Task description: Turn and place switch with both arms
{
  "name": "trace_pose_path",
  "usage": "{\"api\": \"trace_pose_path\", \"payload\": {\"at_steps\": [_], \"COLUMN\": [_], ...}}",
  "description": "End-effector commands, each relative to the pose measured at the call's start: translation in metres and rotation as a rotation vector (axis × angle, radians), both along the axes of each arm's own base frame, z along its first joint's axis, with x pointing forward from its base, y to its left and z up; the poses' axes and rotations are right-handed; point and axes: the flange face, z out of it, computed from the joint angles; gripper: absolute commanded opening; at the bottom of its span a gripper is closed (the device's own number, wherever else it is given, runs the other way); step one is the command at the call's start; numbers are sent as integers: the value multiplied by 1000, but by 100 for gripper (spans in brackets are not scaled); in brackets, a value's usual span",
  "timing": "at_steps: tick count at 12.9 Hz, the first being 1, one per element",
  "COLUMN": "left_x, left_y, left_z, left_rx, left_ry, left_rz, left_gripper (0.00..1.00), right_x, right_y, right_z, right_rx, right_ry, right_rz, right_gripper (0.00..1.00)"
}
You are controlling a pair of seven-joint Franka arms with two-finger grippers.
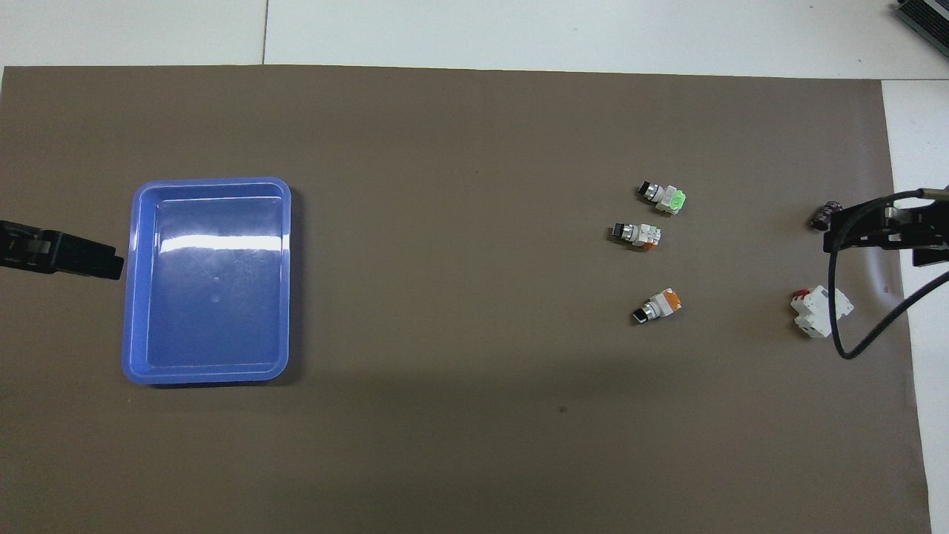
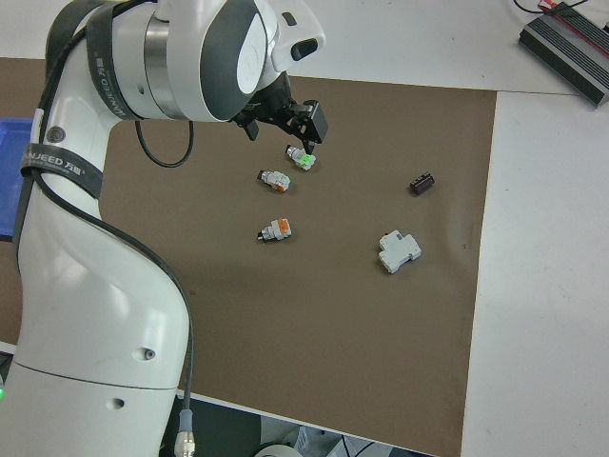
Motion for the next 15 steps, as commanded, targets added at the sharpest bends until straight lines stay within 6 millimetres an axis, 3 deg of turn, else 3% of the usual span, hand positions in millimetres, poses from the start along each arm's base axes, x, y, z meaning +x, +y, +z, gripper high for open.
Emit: {"api": "trace_pose_path", "payload": {"at_steps": [1, 5, 9, 11, 14, 15], "left_x": [-7, -7, -7, -7, -7, -7], "left_y": [4, 4, 4, 3, 4, 4], "left_z": [0, 0, 0, 0, 0, 0], "left_rx": [17, 16, 16, 17, 16, 16], "left_ry": [-7, -7, -7, -7, -5, -7], "left_rz": [-7, -7, -7, -9, -7, -7], "left_gripper": [100, 100, 100, 100, 100, 100], "right_x": [-4, -9, -12, -22, -20, -20], "right_y": [-4, -15, -8, -7, -4, 14], "right_z": [0, 1, -10, -43, -88, -103], "right_rx": [12, 11, -43, -48, -37, -36], "right_ry": [4, 1, -15, -53, -88, -82], "right_rz": [-9, -32, -39, -161, -351, -415], "right_gripper": [100, 100, 100, 100, 100, 100]}}
